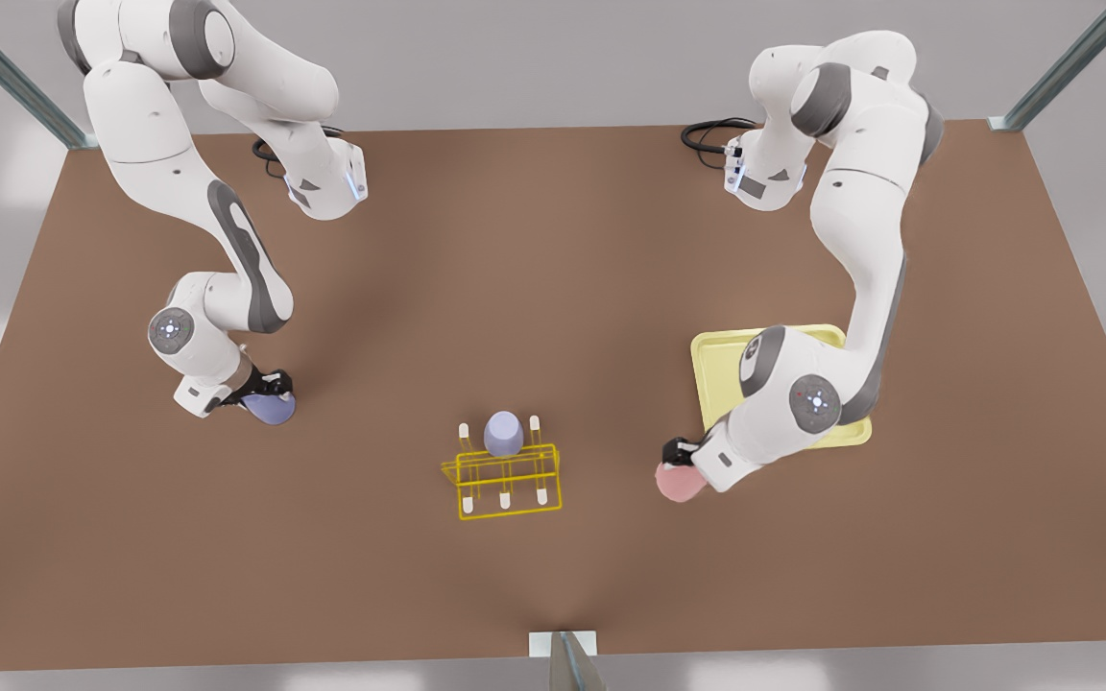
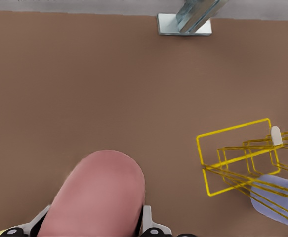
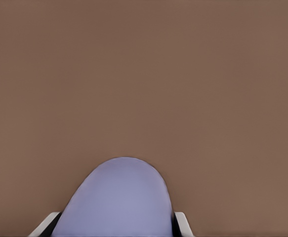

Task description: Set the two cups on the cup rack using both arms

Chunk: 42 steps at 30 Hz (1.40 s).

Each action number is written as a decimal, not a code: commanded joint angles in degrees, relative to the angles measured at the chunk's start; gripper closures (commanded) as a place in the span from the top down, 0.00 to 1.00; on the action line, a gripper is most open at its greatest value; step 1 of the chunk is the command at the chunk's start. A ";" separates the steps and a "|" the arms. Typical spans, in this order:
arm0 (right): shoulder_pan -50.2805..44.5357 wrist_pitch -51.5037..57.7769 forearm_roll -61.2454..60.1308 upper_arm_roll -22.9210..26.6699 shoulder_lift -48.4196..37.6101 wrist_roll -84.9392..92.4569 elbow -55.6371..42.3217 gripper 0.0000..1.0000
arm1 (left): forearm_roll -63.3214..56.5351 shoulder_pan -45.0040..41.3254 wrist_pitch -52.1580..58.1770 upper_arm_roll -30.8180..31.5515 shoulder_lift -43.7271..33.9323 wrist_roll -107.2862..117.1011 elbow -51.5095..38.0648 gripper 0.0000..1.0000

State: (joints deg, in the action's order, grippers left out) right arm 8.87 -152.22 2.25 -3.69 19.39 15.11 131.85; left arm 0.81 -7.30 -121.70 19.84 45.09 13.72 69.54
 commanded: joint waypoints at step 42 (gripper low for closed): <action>-12.82 25.83 -30.20 -14.77 25.70 3.17 -62.68 0.84 | -8.20 -2.63 29.49 -9.03 -32.61 -8.98 16.42 1.00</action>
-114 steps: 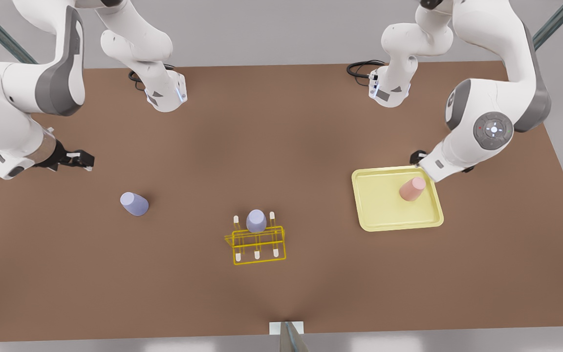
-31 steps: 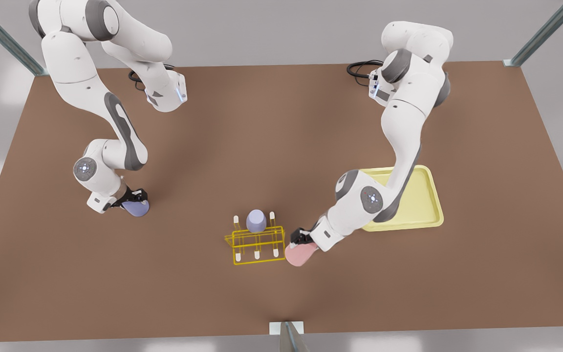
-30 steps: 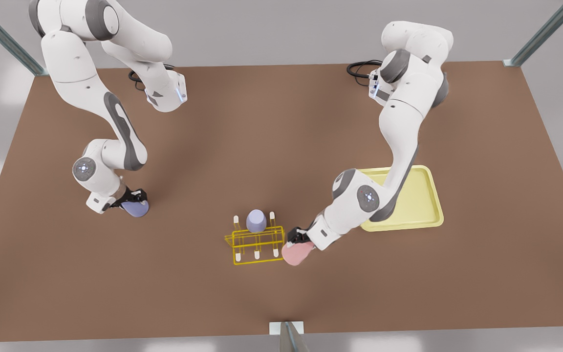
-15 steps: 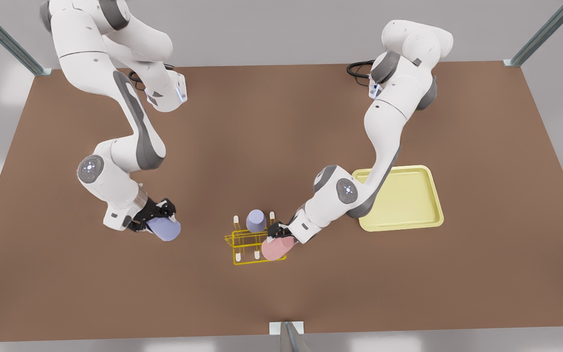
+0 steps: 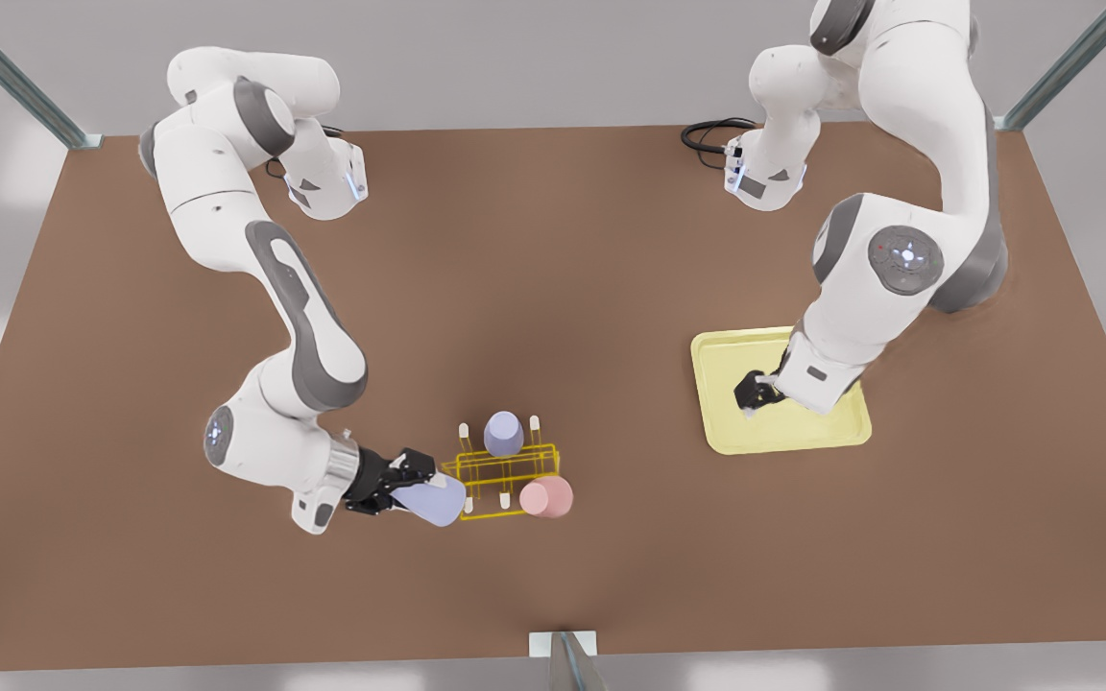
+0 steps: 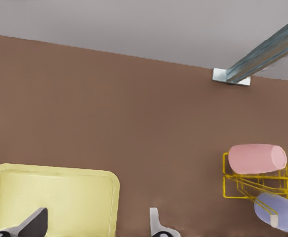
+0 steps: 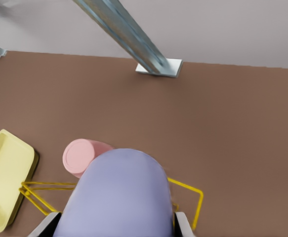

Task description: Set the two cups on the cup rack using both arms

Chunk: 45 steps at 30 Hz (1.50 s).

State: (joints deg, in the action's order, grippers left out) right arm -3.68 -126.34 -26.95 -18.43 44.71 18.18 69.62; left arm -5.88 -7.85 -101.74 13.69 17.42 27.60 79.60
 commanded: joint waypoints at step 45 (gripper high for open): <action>3.41 51.72 34.78 20.01 -28.00 -7.45 -0.19 1.00 | 3.16 4.69 21.32 -2.97 -3.62 -23.38 3.55 1.00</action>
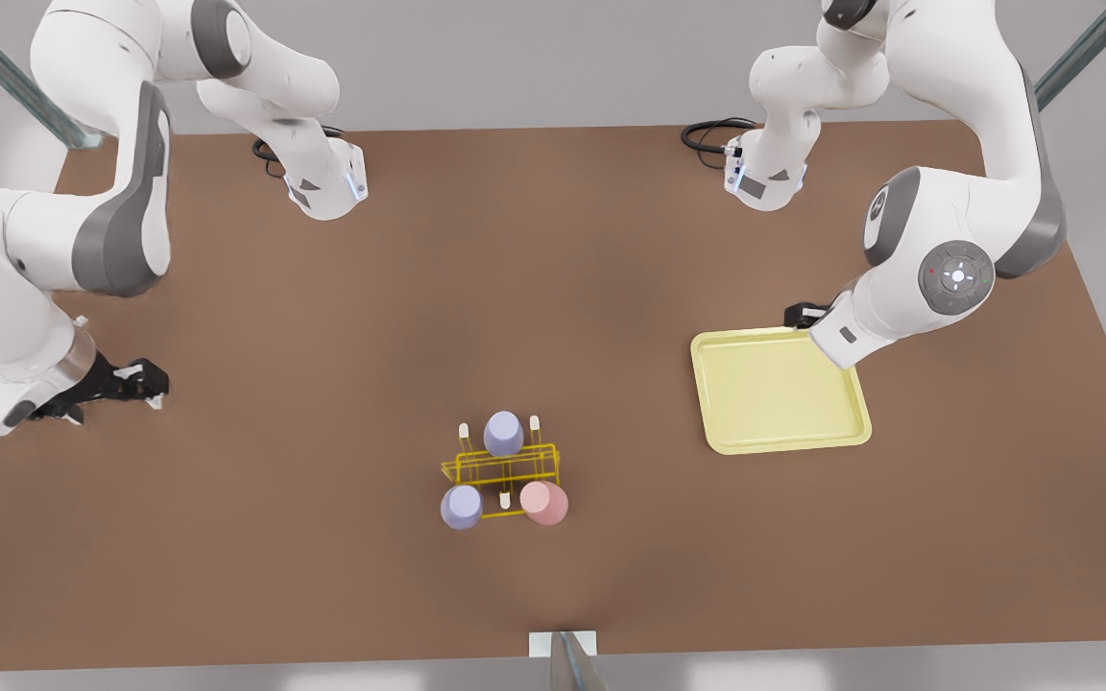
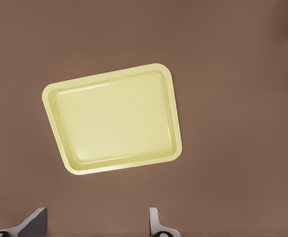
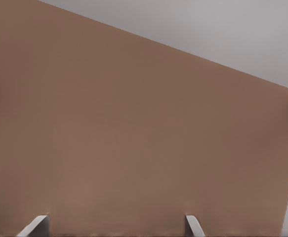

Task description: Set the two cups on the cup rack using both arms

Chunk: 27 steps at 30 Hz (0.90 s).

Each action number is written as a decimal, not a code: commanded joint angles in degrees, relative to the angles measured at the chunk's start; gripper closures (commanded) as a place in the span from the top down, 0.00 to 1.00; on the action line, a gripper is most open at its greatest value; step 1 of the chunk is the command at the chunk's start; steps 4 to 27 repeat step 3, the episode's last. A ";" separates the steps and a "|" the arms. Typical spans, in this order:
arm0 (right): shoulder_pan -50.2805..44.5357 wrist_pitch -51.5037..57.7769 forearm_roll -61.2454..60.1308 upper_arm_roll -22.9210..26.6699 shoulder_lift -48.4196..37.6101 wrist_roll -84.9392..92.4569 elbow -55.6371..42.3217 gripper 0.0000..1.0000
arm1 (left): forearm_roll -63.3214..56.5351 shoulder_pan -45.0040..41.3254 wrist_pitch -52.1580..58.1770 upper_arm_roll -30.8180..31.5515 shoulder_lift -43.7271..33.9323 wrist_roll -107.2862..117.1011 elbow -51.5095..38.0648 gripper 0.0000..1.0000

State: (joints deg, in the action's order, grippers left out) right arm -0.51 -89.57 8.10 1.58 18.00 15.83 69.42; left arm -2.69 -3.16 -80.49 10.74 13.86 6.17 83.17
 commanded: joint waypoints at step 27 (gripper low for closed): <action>0.16 14.95 -0.55 0.09 -2.09 -5.28 0.54 1.00 | 0.06 0.52 0.07 -0.02 -0.15 -2.13 -0.02 1.00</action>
